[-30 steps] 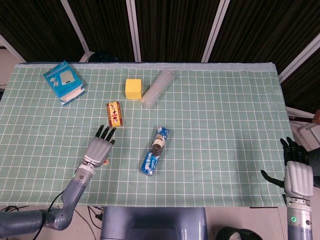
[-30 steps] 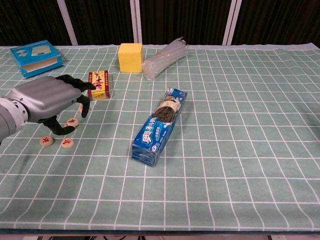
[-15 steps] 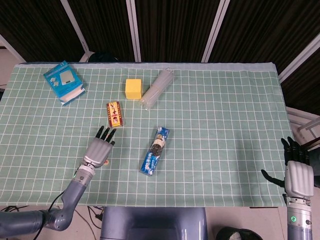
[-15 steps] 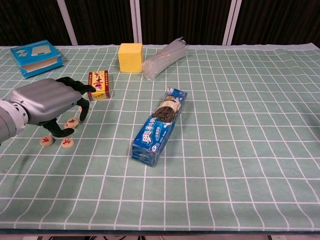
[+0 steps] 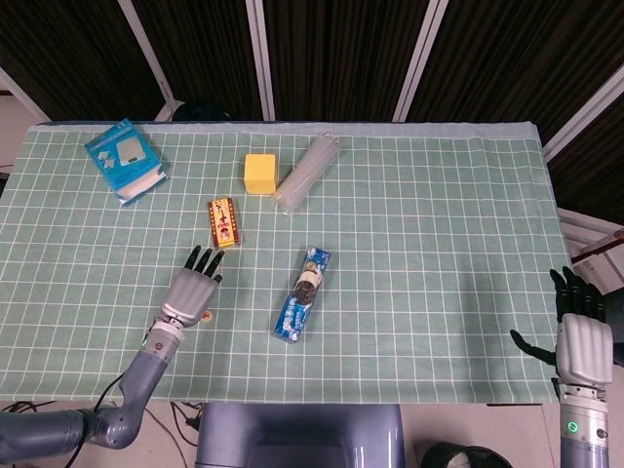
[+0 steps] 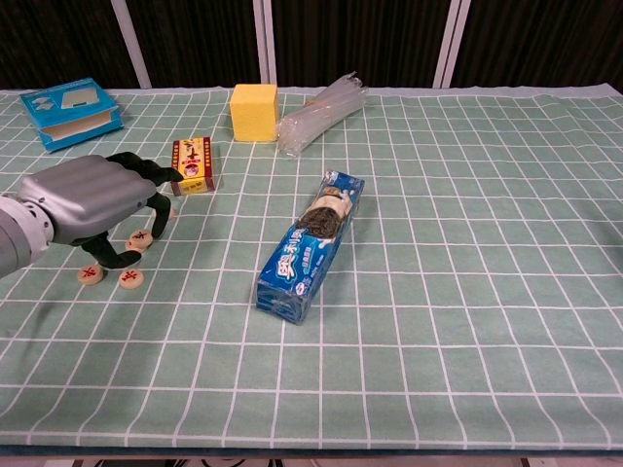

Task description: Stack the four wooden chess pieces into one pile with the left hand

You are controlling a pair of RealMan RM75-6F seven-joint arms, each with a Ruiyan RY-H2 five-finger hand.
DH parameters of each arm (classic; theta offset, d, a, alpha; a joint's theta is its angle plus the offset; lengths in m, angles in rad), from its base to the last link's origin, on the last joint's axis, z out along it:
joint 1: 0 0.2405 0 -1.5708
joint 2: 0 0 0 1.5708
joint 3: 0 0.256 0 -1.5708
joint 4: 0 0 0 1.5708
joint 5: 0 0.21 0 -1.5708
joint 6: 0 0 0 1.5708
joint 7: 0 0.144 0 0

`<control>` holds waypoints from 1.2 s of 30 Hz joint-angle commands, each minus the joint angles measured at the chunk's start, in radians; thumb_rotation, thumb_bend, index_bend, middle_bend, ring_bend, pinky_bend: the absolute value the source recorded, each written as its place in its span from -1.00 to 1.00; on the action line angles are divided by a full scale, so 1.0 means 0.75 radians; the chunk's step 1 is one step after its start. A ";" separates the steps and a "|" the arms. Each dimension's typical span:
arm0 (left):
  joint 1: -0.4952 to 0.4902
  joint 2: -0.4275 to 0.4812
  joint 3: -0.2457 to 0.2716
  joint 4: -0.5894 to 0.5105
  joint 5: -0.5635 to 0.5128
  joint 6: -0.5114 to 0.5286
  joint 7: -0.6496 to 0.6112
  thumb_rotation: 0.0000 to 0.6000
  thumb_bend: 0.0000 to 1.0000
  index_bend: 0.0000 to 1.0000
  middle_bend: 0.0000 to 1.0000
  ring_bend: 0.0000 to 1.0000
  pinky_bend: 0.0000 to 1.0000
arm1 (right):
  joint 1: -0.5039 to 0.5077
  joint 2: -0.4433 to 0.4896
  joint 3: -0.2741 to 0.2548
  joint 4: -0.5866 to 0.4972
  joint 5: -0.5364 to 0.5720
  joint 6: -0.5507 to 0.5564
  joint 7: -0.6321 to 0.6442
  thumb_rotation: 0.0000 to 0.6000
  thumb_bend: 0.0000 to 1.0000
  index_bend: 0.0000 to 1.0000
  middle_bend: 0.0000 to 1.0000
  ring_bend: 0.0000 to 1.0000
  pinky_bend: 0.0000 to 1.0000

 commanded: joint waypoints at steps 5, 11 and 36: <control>0.003 0.003 0.001 0.004 -0.007 0.002 0.002 1.00 -0.37 -0.07 -0.95 -1.00 -1.00 | 0.000 0.000 0.001 0.001 0.000 0.001 -0.002 1.00 -0.53 -1.00 -0.98 -1.00 -1.00; 0.004 0.009 0.000 -0.002 -0.006 0.007 0.003 1.00 -0.37 -0.08 -0.95 -1.00 -1.00 | 0.000 -0.004 0.002 0.001 0.001 0.005 -0.006 1.00 -0.53 -1.00 -0.98 -1.00 -1.00; 0.007 0.062 -0.056 -0.053 -0.014 0.075 0.017 1.00 -0.37 -0.21 -0.95 -1.00 -1.00 | 0.001 -0.006 0.002 -0.002 0.004 0.004 -0.017 1.00 -0.53 -1.00 -0.98 -1.00 -1.00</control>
